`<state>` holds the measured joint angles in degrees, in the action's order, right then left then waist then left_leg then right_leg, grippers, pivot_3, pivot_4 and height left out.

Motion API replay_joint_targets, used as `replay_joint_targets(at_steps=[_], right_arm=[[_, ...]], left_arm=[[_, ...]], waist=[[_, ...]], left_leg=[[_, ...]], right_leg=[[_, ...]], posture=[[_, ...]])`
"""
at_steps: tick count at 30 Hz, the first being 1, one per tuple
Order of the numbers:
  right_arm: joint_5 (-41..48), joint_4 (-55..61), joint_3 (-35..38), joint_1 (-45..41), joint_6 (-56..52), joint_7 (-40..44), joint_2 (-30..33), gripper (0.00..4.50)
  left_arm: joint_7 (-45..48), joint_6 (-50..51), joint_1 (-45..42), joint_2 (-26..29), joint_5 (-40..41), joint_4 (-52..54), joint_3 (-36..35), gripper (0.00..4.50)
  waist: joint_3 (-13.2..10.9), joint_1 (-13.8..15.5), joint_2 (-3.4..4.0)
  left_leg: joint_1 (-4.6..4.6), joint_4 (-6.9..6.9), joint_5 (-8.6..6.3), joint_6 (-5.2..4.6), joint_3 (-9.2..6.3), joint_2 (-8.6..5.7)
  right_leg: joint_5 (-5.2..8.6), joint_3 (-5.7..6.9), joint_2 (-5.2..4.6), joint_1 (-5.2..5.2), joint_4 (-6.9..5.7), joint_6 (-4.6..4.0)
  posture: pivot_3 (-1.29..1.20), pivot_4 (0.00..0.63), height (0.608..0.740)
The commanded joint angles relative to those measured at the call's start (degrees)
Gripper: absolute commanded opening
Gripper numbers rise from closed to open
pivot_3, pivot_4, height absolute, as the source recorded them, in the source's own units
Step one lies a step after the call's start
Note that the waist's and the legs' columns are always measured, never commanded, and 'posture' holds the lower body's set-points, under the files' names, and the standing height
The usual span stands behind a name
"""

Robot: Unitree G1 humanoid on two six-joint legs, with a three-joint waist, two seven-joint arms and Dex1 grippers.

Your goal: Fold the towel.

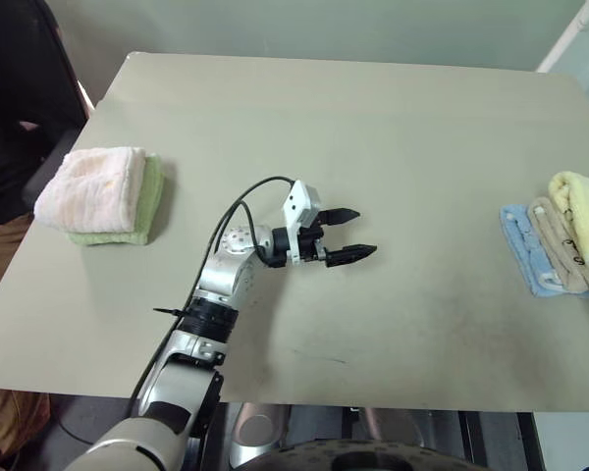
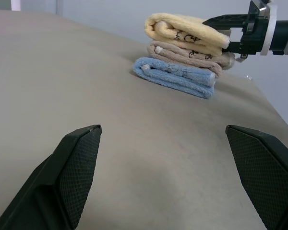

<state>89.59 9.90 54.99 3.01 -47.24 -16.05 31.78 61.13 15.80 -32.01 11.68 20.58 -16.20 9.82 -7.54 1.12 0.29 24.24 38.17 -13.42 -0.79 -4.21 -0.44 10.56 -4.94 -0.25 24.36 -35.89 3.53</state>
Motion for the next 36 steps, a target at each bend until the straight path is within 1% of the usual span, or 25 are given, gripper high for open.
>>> replay_joint_targets(at_steps=[1, 2, 4, 9, 14, 15, 17, 19, 20, 22, 25, 27, 28, 29, 31, 34, 36], right_arm=[[3.6, 3.0, 1.8, 1.8, 1.5, -0.3, 1.7, 4.2], [4.7, 3.8, 2.6, 2.7, 2.0, -0.4, 1.8, 4.48], [7.9, 5.5, 4.6, 5.2, 3.3, -1.2, 1.6, 4.48], [12.1, 8.0, 5.8, 8.9, 6.1, -1.3, 1.9, 4.48], [18.1, 12.6, 10.6, 17.9, 7.3, 1.6, 0.8, 4.48], [18.3, 13.9, 11.6, 20.3, 6.7, 3.8, 1.2, 4.48], [14.6, 19.6, 14.0, 26.2, 4.4, 11.8, 3.7, 4.48], [11.3, 24.3, 15.1, 29.9, 3.8, 17.7, 6.0, 4.48], [9.2, 27.0, 15.8, 30.8, 4.2, 21.6, 7.6, 4.48], [6.5, 30.0, 16.4, 32.2, 4.9, 27.0, 10.1, 4.48], [1.5, 31.4, 15.2, 31.5, 5.8, 30.5, 14.6, 4.48], [-3.5, 33.3, 12.6, 29.1, 6.5, 34.5, 19.0, 4.48], [-6.6, 33.8, 10.5, 27.4, 7.2, 36.2, 20.6, 4.48], [-10.0, 34.0, 7.4, 25.5, 8.1, 37.8, 22.2, 4.48], [-15.7, 33.3, 0.3, 21.4, 10.0, 40.5, 23.8, 4.48], [-21.0, 29.7, -10.4, 14.4, 11.4, 43.5, 25.1, 4.48], [-24.2, 27.3, -16.3, 9.9, 12.1, 45.1, 24.9, 4.48]], left_arm=[[0.3, -1.0, -0.3, -0.1, -0.1, 0.9, -0.1, 4.5], [0.4, -1.0, -0.4, -0.1, 0.0, 0.7, -0.2, 4.5], [0.4, -1.4, -0.7, -0.4, 0.2, 0.1, -0.5, 4.5], [0.4, -3.6, -1.1, -0.8, -0.3, -1.0, -0.6, 4.5], [1.2, -5.9, -1.0, -1.8, 1.3, -1.4, -1.9, 4.5], [1.0, -6.4, -1.1, -2.1, 1.6, -1.7, -2.4, 4.5], [1.5, -8.1, -1.8, -2.9, 3.3, -2.1, -4.6, 4.5], [2.8, -8.9, -2.1, -3.0, 4.7, -2.0, -6.0, 4.5], [3.3, -8.1, -2.1, -2.3, 5.1, -1.5, -6.3, 4.5], [3.9, -7.1, -2.1, -1.1, 5.0, -0.9, -6.5, 4.5], [5.4, -7.1, -1.3, 1.1, 4.7, 0.1, -6.3, 4.5], [5.6, -5.8, -0.1, 2.5, 5.5, 2.7, -6.4, 4.5], [5.7, -4.9, 0.5, 3.2, 6.0, 4.0, -6.5, 4.5], [5.8, -4.2, 1.1, 4.0, 6.4, 5.3, -6.5, 4.5], [5.3, -3.8, 2.0, 5.2, 6.5, 7.0, -7.2, 4.5], [6.2, -1.5, 3.8, 8.2, 7.0, 10.3, -7.3, 4.5], [6.5, 0.5, 5.0, 10.0, 8.1, 12.7, -7.6, 4.5]], waist=[[0.0, 0.0, 0.0], [0.0, 0.0, 0.0], [0.0, 0.1, 0.01], [0.0, 0.2, 0.02], [0.0, 0.6, 0.09], [0.0, 0.6, 0.09], [0.1, 0.6, 0.19], [0.2, 0.4, 0.3], [0.2, 0.1, 0.26], [0.2, -0.3, 0.18], [0.2, -0.3, 0.13], [0.2, -0.3, 0.17], [0.2, -0.4, 0.18], [0.2, -0.4, 0.16], [0.2, -0.4, 0.13], [0.2, -0.2, 0.15], [0.2, -0.2, 0.17]], left_leg=[[0.0, 0.0, -0.01, 0.01, 0.0, 0.0], [0.0, 0.0, -0.03, 0.02, 0.0, 0.0], [0.02, 0.0, -0.05, 0.02, 0.0, 0.0], [0.04, 0.09, -0.24, -0.02, 0.01, -0.01], [0.07, 0.11, -0.36, -0.03, 0.01, -0.03], [0.09, 0.11, -0.4, -0.02, 0.0, -0.03], [0.1, 0.14, -0.55, 0.01, 0.02, -0.03], [0.13, 0.2, -0.68, -0.01, 0.06, -0.05], [0.12, 0.21, -0.74, -0.02, 0.11, -0.04], [0.12, 0.28, -0.8, 0.01, 0.15, -0.03], [0.16, 0.48, -0.83, -0.04, 0.13, -0.02], [0.23, 0.64, -0.88, -0.12, 0.1, -0.02], [0.25, 0.77, -0.98, -0.18, 0.12, -0.01], [0.26, 0.86, -1.04, -0.2, 0.13, -0.01], [0.3, 0.94, -1.05, -0.24, 0.11, -0.02], [0.29, 0.99, -1.04, -0.28, 0.09, -0.02], [0.3, 0.98, -1.02, -0.31, 0.09, -0.03]], right_leg=[[0.01, 0.0, 0.0, 0.0, 0.0, 0.0], [0.03, 0.0, 0.0, 0.0, 0.0, 0.01], [0.06, 0.0, 0.0, 0.0, 0.0, 0.02], [0.19, 0.0, -0.01, 0.0, 0.0, 0.04], [0.34, 0.0, -0.01, 0.0, -0.01, 0.02], [0.38, 0.0, -0.01, 0.0, -0.01, -0.02], [0.48, 0.01, 0.0, 0.0, -0.01, -0.05], [0.6, 0.01, -0.02, 0.02, -0.02, -0.01], [0.7, 0.01, -0.03, 0.02, -0.02, 0.01], [0.91, 0.03, 0.0, 0.01, -0.01, -0.34], [0.93, 0.04, 0.03, -0.01, -0.02, -0.4], [0.88, 0.03, 0.02, -0.02, -0.02, -0.43], [0.71, 0.03, 0.02, -0.02, -0.04, -0.69], [0.69, 0.01, 0.01, -0.04, -0.06, -0.7], [0.66, 0.03, 0.02, -0.05, -0.05, -0.68], [0.57, 0.06, 0.01, -0.08, -0.04, -0.73], [0.42, 0.05, 0.0, -0.07, -0.05, -0.45]], posture=[[0.0, 0.15, 0.74], [0.0, 0.15, 0.74], [0.0, 0.15, 0.74], [0.0, 0.15, 0.74], [0.0, 0.15, 0.74], [0.0, 0.15, 0.74], [0.0, 0.15, 0.74], [0.0, 0.15, 0.74], [0.0, 0.15, 0.74], [0.0, 0.15, 0.74], [0.0, 0.15, 0.74], [0.0, 0.15, 0.74], [0.0, 0.15, 0.74], [0.0, 0.15, 0.74], [0.0, 0.15, 0.74], [0.0, 0.15, 0.74], [0.0, 0.15, 0.74]])
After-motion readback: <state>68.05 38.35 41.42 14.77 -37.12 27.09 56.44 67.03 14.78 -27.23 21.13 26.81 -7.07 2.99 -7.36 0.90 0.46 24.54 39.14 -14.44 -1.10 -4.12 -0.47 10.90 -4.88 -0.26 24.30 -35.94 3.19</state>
